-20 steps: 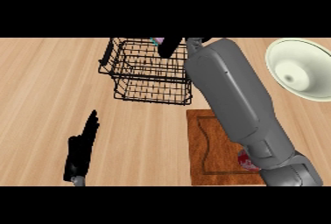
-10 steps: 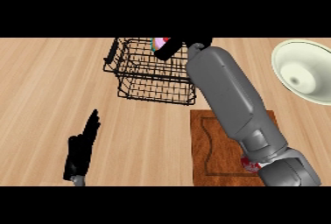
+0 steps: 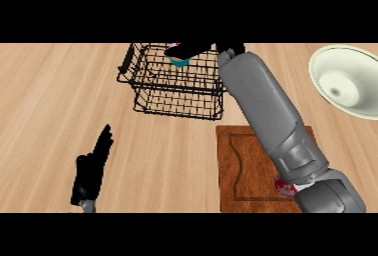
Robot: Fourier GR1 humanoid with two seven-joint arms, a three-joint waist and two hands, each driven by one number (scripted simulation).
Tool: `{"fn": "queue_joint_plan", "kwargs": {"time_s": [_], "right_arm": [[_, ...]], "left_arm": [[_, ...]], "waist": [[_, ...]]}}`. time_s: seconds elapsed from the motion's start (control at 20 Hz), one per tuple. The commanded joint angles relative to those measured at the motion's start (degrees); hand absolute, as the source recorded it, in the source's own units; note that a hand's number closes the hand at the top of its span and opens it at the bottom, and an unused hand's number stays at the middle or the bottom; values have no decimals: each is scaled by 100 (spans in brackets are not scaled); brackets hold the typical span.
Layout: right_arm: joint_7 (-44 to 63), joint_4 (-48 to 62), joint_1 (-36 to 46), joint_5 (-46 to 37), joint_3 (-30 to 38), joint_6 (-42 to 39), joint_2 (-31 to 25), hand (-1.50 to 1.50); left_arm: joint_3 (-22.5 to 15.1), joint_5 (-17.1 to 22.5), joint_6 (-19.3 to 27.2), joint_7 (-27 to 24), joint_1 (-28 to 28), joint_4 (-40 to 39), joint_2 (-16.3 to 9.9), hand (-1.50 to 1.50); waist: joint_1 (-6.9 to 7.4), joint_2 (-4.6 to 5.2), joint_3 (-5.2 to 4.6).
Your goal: Pick the cupcake from the cutting board and place it in the tiered basket
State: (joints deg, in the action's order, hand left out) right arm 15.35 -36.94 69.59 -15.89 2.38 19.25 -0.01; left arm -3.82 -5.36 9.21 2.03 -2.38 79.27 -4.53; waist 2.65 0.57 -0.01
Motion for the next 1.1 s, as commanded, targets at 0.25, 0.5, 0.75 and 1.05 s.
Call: {"fn": "queue_joint_plan", "kwargs": {"time_s": [0.25,0.5,0.75,1.05], "right_arm": [[-53,-428,-126,-26,634,1374,-576,-150],[335,-1216,-894,189,853,833,-1426,-150],[546,-2460,-1914,880,1319,-259,-2397,-150],[553,-3157,-2974,1908,2191,-1795,-3646,-150]], "left_arm": [[93,27,88,-2,-292,68,6,0],[-21,-8,121,-277,-707,235,107,0],[154,88,106,-289,-695,201,31,0],[46,-46,272,-104,-511,176,193,0]], "waist": [[-260,-71,0],[-347,-103,3],[-453,-126,4],[-446,-93,5]]}}
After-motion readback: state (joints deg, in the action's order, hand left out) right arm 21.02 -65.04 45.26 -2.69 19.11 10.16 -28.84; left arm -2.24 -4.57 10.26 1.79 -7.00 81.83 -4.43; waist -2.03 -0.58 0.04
